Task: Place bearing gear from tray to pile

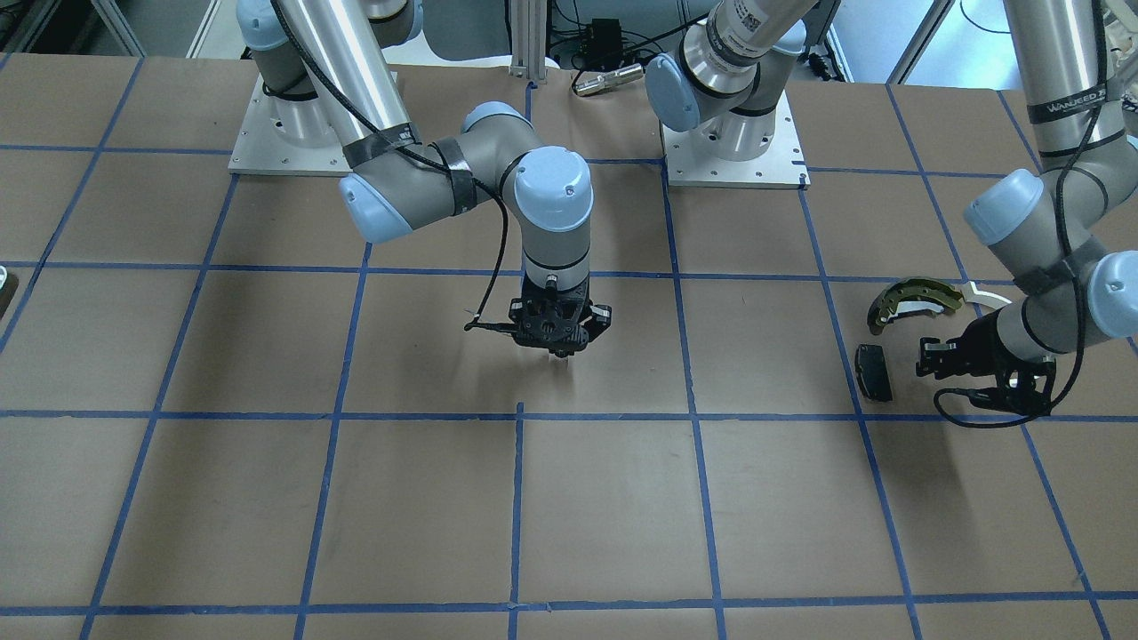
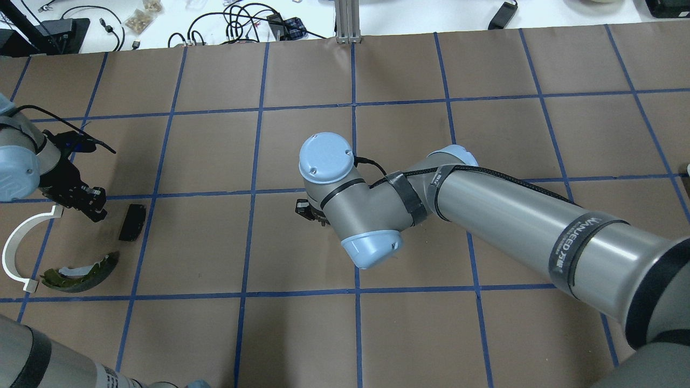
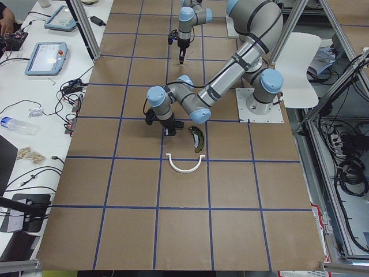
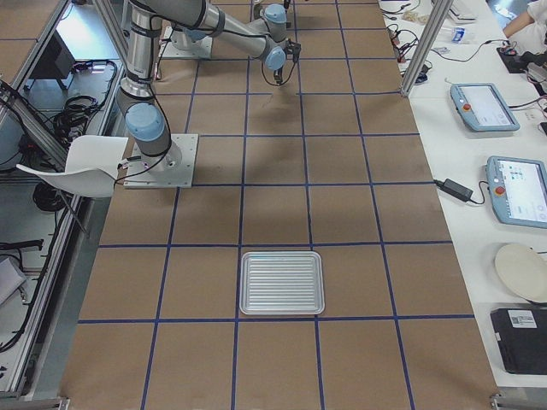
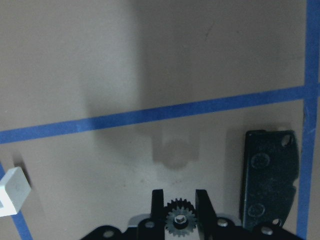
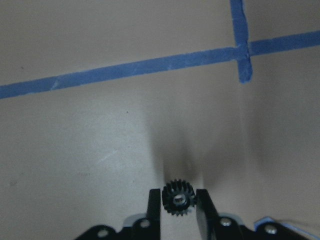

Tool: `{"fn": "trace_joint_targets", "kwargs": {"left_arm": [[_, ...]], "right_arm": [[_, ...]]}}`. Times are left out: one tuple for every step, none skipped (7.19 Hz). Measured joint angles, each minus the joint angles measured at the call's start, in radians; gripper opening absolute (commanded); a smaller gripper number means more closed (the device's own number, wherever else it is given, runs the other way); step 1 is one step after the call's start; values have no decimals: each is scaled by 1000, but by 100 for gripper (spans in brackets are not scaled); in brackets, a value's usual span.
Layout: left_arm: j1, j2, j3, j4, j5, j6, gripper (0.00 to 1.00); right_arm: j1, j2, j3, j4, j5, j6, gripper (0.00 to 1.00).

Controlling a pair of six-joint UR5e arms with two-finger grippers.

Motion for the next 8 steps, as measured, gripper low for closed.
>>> {"fn": "trace_joint_targets", "kwargs": {"left_arm": [[2, 1, -14, 1, 0, -3, 17], [3, 0, -22, 1, 0, -3, 74], [3, -1, -22, 1, 2, -3, 100], [2, -2, -18, 0, 4, -4, 100], [1, 0, -15, -1, 2, -3, 100], [-4, 6, -8, 0, 0, -4, 100], [-16, 12, 13, -2, -3, -8, 100], [-42, 14, 50, -8, -7, -26, 100]], "right_arm": [[1, 0, -1, -7, 1, -10, 100], [-7, -9, -4, -10, -3, -47, 100], [-33, -34, -6, -3, -11, -114, 100], [-87, -80, -6, 38, -17, -197, 100], [-167, -144, -8, 116, -18, -315, 100], [-256, -217, -11, 205, -18, -443, 100], [-349, -290, -23, 300, -18, -553, 100], [-422, -347, -48, 373, -16, -626, 100]]}}
